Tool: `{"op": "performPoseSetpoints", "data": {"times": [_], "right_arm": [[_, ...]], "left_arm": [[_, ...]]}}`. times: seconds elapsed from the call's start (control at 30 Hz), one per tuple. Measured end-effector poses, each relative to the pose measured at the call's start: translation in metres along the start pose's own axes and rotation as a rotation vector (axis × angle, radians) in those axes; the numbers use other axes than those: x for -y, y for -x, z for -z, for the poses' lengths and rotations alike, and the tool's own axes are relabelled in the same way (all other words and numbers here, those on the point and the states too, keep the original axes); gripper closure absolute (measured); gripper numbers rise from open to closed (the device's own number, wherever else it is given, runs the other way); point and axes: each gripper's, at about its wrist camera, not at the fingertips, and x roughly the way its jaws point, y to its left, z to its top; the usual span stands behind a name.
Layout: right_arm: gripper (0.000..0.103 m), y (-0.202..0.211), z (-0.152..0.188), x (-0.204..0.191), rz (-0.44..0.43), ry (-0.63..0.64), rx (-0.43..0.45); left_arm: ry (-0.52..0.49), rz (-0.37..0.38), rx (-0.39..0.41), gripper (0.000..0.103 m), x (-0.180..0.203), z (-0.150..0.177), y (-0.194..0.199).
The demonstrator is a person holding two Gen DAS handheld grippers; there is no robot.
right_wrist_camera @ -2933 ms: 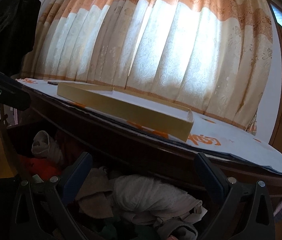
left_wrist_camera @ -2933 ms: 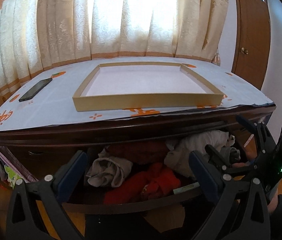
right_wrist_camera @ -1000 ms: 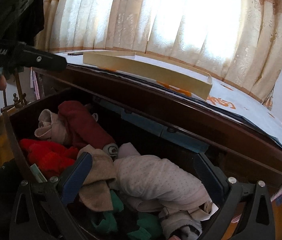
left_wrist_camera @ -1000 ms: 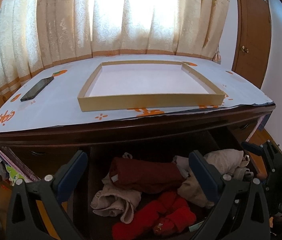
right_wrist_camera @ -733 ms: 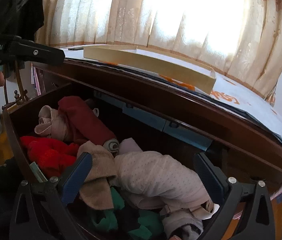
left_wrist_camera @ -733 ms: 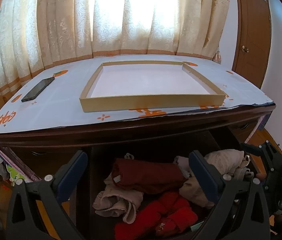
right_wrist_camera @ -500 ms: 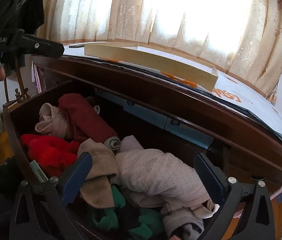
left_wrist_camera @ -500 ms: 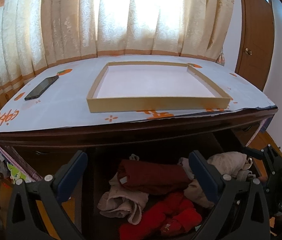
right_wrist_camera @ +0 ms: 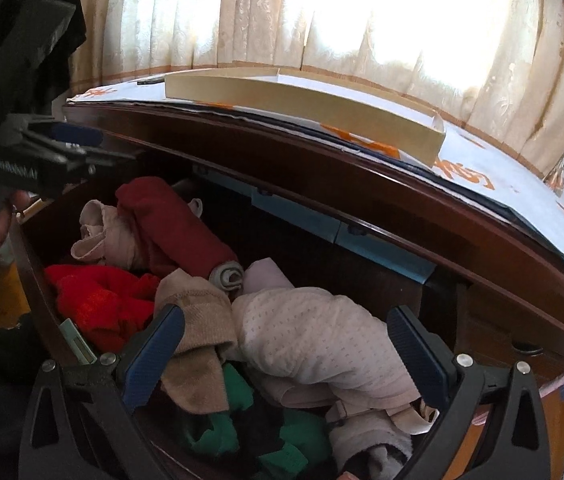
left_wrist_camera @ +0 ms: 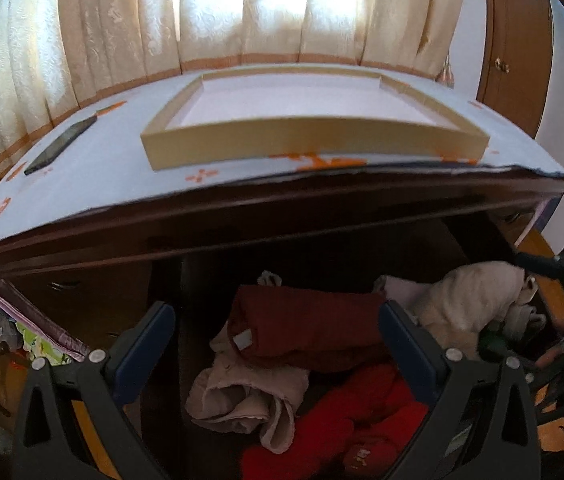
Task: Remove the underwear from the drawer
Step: 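Reach both tools into the drawer over the clothes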
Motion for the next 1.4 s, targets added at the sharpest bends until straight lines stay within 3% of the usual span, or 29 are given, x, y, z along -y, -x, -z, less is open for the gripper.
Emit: {"op": "performPoseSetpoints", "data": {"times": [0.23,0.37,0.5,0.73,0.83,0.9,1.13,1.4], "right_arm": [[0.001,0.001,-0.009,-0.001,0.063,0.056,0.001],[0.001,-0.002,-0.017,0.010,0.094,0.017,-0.015],[0.001,-0.012,-0.023,0.014,0.135,0.025,-0.062],[0.001,-0.038,-0.026,0.014,0.099,0.045,-0.204],[0.012,-0.045,-0.025,0.019,0.078,0.022,-0.245],[0.028,-0.049,-0.023,0.019,0.068,0.022,-0.272],[0.033,-0.061,-0.020,0.016,0.000,0.019,-0.338],[0.055,-0.064,-0.015,0.006,-0.059,0.073,-0.358]], "left_arm": [[-0.001,0.001,-0.014,0.000,0.000,0.002,-0.006],[-0.004,0.003,-0.019,0.000,0.000,0.002,-0.007],[-0.006,0.003,-0.024,0.000,0.000,0.002,-0.009],[-0.002,0.000,-0.028,0.000,-0.002,0.002,-0.012],[-0.004,-0.001,-0.038,0.000,-0.002,0.003,-0.014],[-0.009,0.000,-0.042,0.000,-0.001,0.004,-0.016],[-0.020,0.004,-0.043,0.000,0.004,0.006,-0.016],[-0.035,0.019,-0.068,0.000,0.004,0.009,-0.021]]}}
